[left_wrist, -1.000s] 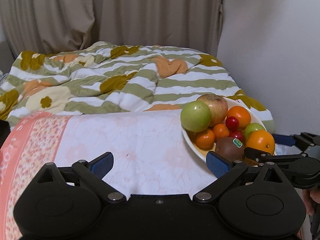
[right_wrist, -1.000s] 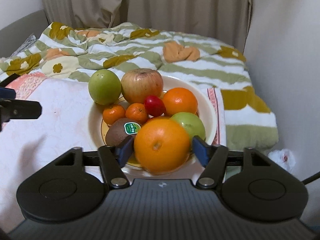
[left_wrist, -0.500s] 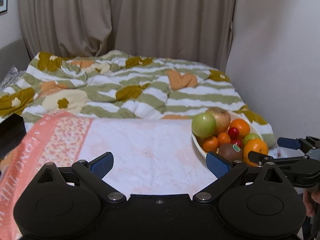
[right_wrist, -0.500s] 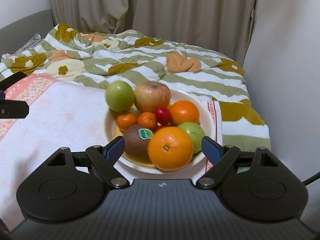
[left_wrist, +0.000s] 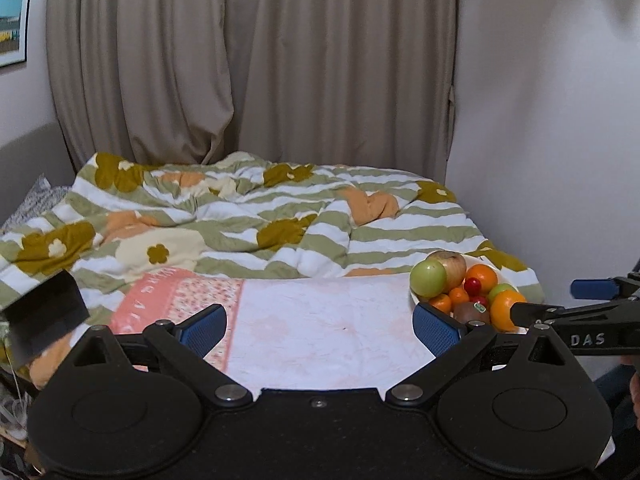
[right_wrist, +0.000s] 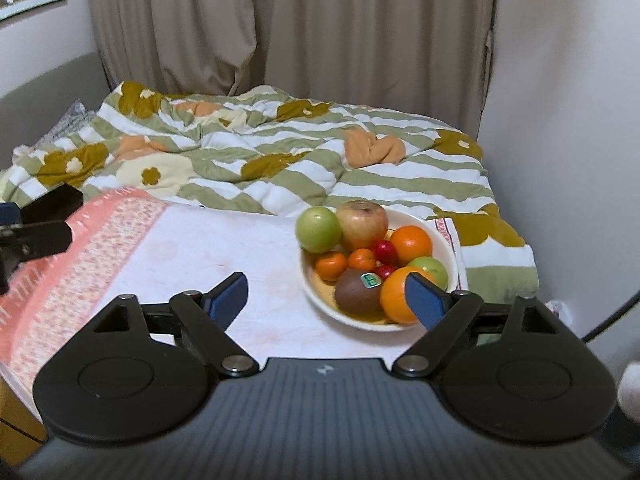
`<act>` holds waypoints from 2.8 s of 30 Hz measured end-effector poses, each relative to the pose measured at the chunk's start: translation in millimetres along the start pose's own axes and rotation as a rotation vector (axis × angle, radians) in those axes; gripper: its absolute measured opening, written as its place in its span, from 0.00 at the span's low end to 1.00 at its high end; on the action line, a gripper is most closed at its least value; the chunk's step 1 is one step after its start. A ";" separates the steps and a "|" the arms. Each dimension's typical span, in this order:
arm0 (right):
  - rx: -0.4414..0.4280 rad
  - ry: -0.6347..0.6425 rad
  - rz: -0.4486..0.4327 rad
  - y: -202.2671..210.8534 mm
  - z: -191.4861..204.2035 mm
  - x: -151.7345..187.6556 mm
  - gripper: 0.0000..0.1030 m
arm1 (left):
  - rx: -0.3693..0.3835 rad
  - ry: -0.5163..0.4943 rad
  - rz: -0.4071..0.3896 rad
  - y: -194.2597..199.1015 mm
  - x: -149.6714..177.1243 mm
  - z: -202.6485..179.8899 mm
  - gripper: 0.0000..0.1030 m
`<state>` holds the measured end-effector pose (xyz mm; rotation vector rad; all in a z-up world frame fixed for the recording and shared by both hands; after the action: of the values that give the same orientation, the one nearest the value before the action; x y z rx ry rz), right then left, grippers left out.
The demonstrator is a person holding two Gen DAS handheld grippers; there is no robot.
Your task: Organize fruits
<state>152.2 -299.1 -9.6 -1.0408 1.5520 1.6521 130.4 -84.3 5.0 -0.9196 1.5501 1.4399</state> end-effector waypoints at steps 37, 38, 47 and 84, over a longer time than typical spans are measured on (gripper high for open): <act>0.094 -0.082 0.070 67.9 40.8 39.0 1.00 | -0.041 -0.023 0.049 53.9 38.1 45.6 1.00; 0.094 -0.083 0.069 68.1 41.0 39.2 1.00 | -0.040 -0.024 0.048 54.7 38.5 45.8 1.00; 0.097 -0.084 0.075 67.9 40.4 39.1 1.00 | -0.036 -0.021 0.044 55.7 39.4 43.7 1.00; 0.100 -0.087 0.081 65.2 38.1 39.3 1.00 | -0.007 -0.016 0.015 55.7 36.1 40.0 1.00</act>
<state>72.0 -270.6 -12.3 -0.8532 1.6199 1.6339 68.3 -39.3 -6.2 -0.9000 1.5438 1.4614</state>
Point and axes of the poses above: each gripper's, at about its wrist camera, not at the fingertips, and y roughly against the way its jaws point, z to its left, x to its underside, the point moved 4 cm from there along -y, roughly the way its jaws point, and after that the axes turned 9 degrees about -z, right-handed, at the moved point
